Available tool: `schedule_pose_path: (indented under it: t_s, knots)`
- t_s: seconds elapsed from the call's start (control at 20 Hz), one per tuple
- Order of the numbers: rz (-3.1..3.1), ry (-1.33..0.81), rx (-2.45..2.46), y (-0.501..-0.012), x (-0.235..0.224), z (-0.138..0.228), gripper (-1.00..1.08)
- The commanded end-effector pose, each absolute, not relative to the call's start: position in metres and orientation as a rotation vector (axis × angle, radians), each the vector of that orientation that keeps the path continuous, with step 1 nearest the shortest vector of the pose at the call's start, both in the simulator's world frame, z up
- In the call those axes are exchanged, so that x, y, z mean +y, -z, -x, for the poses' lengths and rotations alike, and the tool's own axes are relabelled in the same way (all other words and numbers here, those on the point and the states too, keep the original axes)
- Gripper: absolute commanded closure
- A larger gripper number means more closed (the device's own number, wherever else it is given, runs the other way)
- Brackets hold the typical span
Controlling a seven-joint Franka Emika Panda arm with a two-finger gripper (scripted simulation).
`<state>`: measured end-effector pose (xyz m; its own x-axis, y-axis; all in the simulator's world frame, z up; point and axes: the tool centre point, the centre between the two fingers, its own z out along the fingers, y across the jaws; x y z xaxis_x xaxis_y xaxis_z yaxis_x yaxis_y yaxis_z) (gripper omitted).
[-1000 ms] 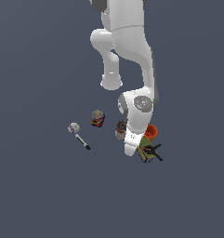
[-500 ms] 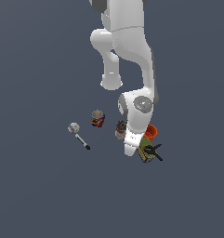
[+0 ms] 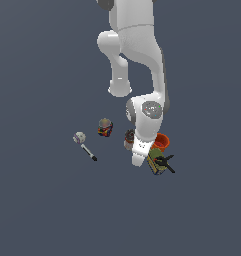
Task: Pick up a designated object from a clutter of objects.
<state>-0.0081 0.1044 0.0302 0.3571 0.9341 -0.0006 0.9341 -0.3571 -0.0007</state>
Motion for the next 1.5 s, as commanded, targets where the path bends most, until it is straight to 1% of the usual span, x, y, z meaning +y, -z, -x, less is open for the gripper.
schedule_pose_path:
  t_s: [0.0, 0.5, 1.05, 1.45]
  knots:
    - [2.589, 0.000, -1.781, -0.038, 0.098, 0.010, 1.08]
    - [2.589, -0.001, -1.782, -0.091, 0.054, 0.030, 1.08]
    - [2.586, 0.003, -1.781, -0.177, -0.017, 0.061, 1.08]
    - [2.584, 0.007, -1.780, -0.251, -0.077, 0.087, 1.08]
